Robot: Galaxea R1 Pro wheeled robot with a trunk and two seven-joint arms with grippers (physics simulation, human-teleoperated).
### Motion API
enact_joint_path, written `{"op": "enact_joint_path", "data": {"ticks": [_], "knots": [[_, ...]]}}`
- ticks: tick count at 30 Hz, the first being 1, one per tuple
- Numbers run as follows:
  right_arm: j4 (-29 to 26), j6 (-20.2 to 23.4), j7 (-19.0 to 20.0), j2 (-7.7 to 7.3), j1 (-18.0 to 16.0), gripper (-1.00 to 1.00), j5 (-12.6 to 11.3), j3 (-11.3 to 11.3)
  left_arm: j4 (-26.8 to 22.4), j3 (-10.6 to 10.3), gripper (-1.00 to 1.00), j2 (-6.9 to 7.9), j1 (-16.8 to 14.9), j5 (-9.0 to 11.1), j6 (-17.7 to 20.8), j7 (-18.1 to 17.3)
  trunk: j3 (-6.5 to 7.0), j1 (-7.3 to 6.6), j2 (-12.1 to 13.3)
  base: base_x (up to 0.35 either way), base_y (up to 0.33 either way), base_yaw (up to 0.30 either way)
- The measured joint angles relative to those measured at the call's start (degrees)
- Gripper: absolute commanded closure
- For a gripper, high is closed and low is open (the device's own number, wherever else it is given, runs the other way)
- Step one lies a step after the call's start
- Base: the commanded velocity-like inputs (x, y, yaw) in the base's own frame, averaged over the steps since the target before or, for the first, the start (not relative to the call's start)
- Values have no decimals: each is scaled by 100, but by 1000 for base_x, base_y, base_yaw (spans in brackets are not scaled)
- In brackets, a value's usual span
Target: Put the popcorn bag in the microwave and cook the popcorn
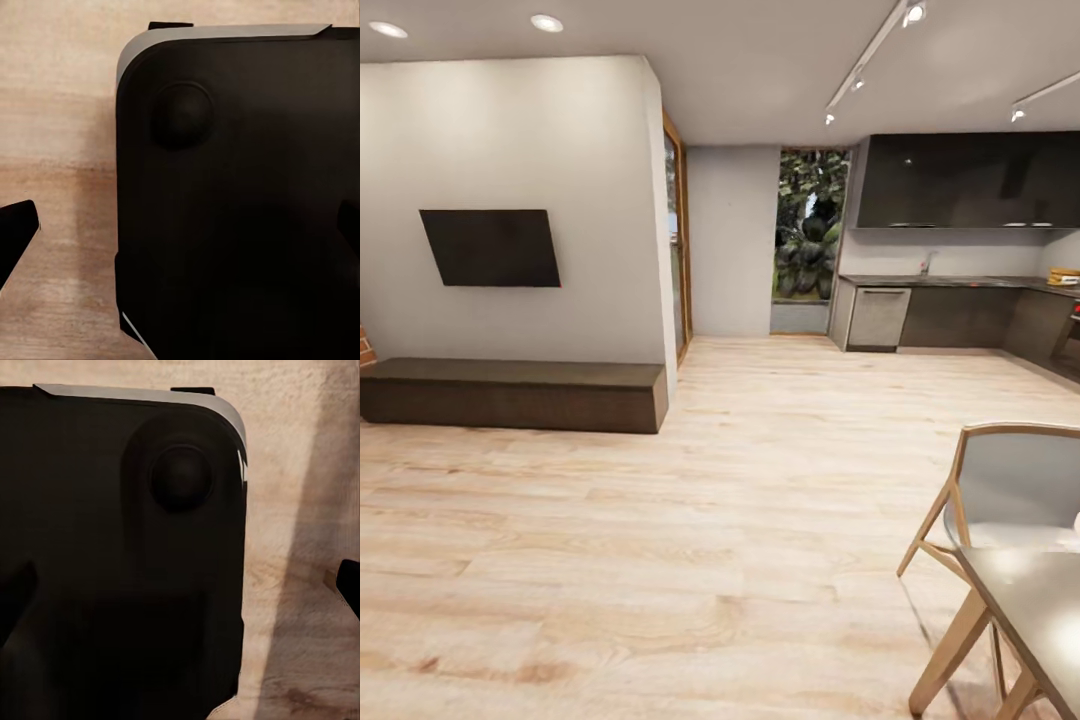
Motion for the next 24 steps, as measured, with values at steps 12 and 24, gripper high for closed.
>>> {"op": "enact_joint_path", "data": {"ticks": [12, 24], "knots": [[1, 0, 0, -7, 0, -100, 0, 0, 0, 0, -100, 9, 0, 0, 9, 0, 0, 0, 0, 321, 79, 0], [0, 0, 0, -7, 0, -100, 0, 0, 0, 0, -100, 0, 0, 0, -28, 0, 0, 0, 0, 322, 4, 0]]}}
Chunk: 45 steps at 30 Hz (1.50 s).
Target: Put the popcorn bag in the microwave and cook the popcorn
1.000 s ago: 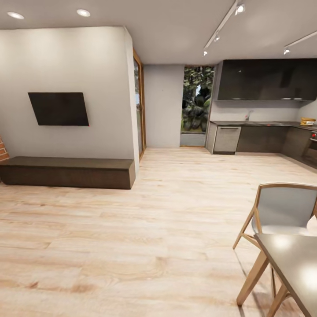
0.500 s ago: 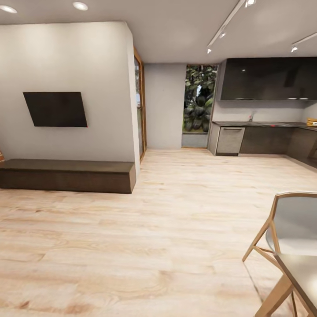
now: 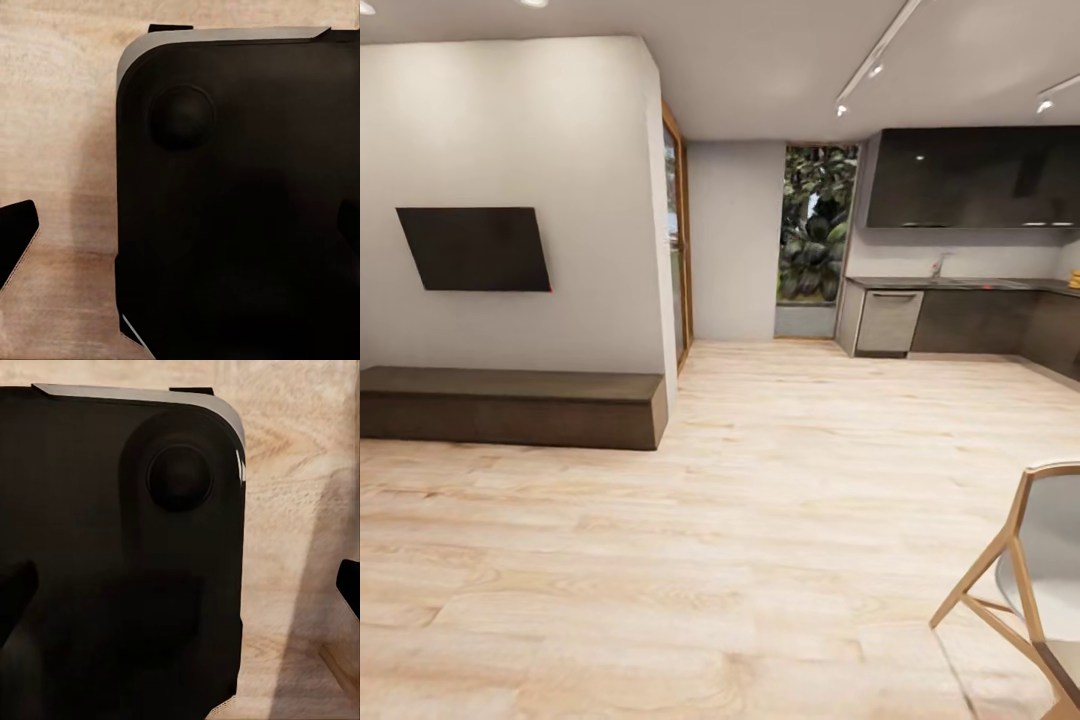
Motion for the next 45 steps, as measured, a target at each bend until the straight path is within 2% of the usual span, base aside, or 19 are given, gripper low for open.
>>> {"op": "enact_joint_path", "data": {"ticks": [45], "knots": [[0, 0, 0, 18, 0, -100, 8, 0, 0, 0, -100, 1, 0, 0, -8, 6, 0, 0, 0, 302, 0, 0]]}}
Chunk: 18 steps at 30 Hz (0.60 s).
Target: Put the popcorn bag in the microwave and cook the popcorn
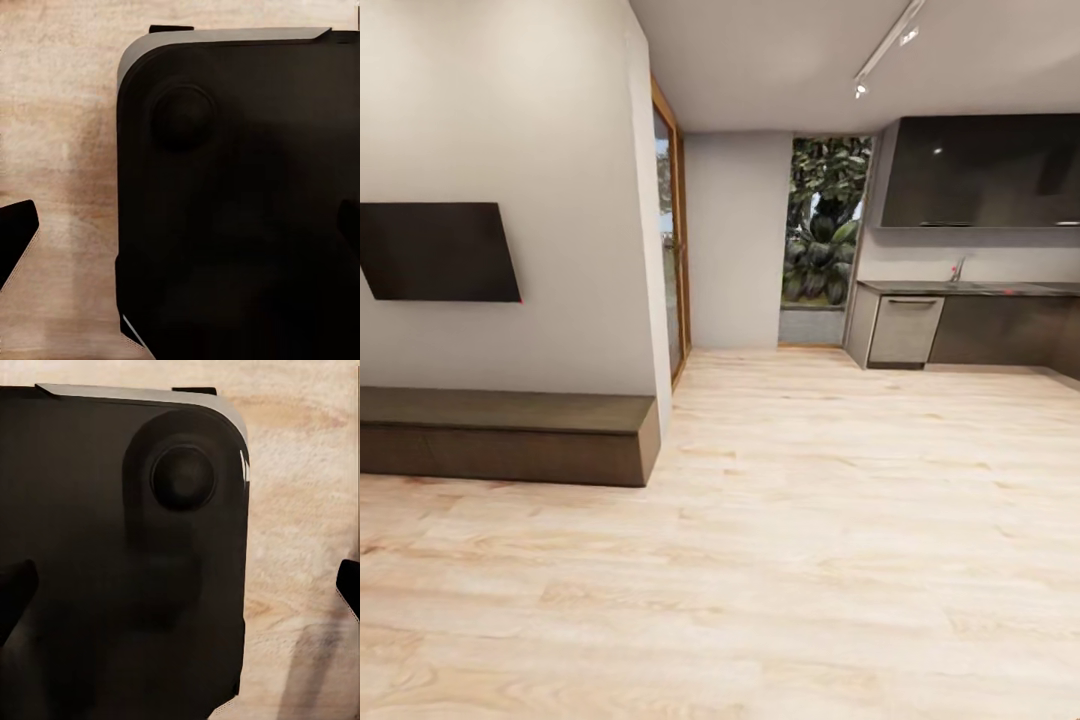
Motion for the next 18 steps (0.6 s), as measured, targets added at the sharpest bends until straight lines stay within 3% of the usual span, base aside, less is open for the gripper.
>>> {"op": "enact_joint_path", "data": {"ticks": [18], "knots": [[0, 0, 0, -17, 0, -100, 0, 0, 0, 0, -100, 0, 0, 0, -7, 1, 0, 0, 0, 313, 0, 0]]}}
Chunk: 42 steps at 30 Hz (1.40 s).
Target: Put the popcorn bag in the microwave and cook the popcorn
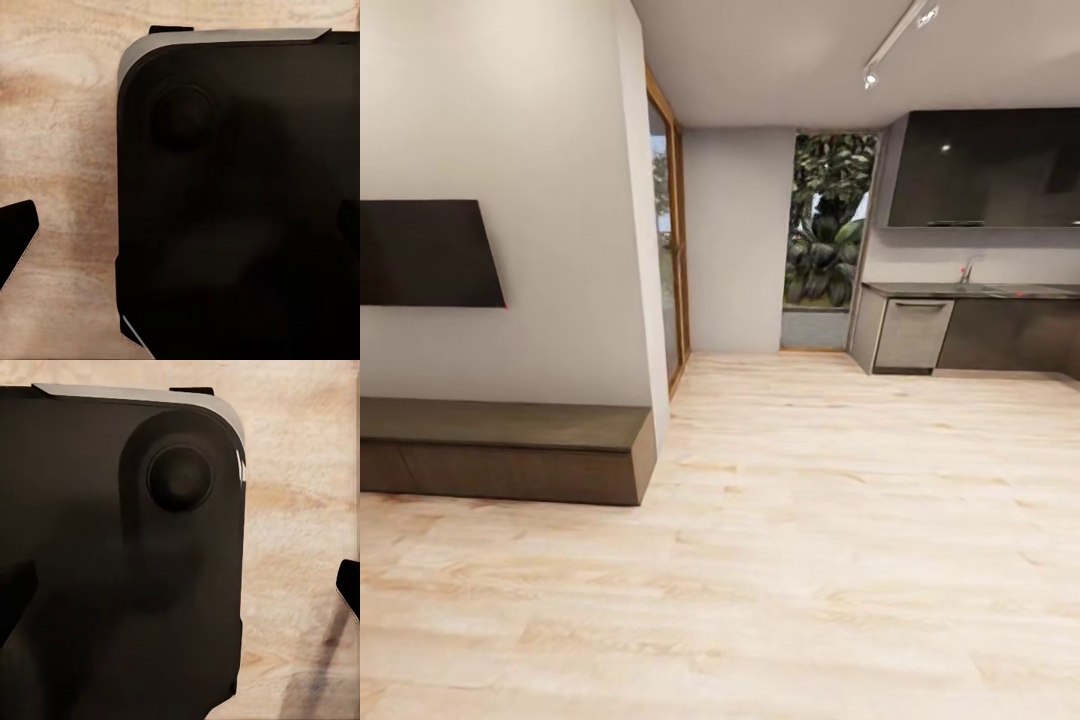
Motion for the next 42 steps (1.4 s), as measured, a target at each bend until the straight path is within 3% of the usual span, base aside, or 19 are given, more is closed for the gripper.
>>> {"op": "enact_joint_path", "data": {"ticks": [42], "knots": [[0, 0, 0, 0, 0, -100, 0, 0, 0, 0, -100, 2, 0, 0, 0, 0, 0, 0, 0, 302, 0, 0]]}}
